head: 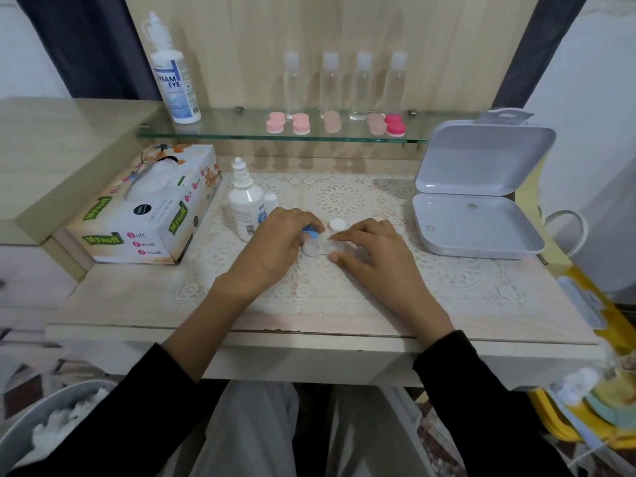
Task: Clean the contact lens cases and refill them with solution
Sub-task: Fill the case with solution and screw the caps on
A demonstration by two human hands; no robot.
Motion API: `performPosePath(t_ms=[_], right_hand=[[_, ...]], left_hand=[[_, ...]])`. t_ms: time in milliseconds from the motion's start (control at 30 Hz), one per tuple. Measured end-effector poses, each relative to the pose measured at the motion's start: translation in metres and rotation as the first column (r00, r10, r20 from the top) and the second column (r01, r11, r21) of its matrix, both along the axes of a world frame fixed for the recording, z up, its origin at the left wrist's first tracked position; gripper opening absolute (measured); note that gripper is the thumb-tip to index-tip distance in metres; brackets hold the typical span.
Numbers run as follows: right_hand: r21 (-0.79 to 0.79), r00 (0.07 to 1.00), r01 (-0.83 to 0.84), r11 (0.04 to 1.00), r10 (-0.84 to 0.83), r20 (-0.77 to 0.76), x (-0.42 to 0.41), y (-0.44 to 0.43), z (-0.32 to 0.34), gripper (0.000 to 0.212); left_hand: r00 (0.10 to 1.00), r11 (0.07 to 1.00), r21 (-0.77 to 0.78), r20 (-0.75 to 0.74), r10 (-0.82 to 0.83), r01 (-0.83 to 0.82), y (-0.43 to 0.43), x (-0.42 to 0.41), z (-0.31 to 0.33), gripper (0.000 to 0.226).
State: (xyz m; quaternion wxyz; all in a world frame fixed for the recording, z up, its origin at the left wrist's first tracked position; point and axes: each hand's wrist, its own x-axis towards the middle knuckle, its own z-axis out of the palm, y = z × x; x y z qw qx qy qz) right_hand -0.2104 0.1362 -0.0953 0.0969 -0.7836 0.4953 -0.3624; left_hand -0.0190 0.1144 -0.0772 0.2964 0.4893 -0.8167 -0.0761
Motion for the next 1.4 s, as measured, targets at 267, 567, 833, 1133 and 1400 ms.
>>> performPosePath(t_ms=[267, 567, 833, 1133, 1400], right_hand=[[-0.011, 1.000, 0.008, 1.000, -0.008, -0.009, 0.000, -0.001, -0.001, 0.030], [-0.003, 1.000, 0.006, 1.000, -0.006, -0.001, 0.000, 0.000, 0.000, 0.030], [0.006, 1.000, 0.010, 1.000, -0.010, 0.003, 0.001, 0.002, 0.001, 0.029], [0.002, 1.000, 0.009, 1.000, -0.009, -0.001, 0.001, 0.003, 0.001, 0.028], [-0.002, 1.000, 0.013, 1.000, -0.013, -0.010, 0.001, 0.001, 0.000, 0.029]], left_hand=[[0.991, 0.999, 0.002, -0.127, -0.033, 0.033, 0.020, 0.002, 0.002, 0.023], [0.992, 0.999, -0.009, -0.121, -0.033, 0.032, 0.022, 0.004, -0.003, 0.022], [0.995, 0.999, -0.031, -0.095, -0.035, 0.032, 0.023, 0.005, -0.003, 0.022], [0.995, 0.997, -0.026, -0.070, -0.075, 0.073, 0.023, 0.006, -0.002, 0.022], [0.993, 0.994, -0.033, -0.037, -0.108, 0.107, 0.021, 0.006, 0.002, 0.022]])
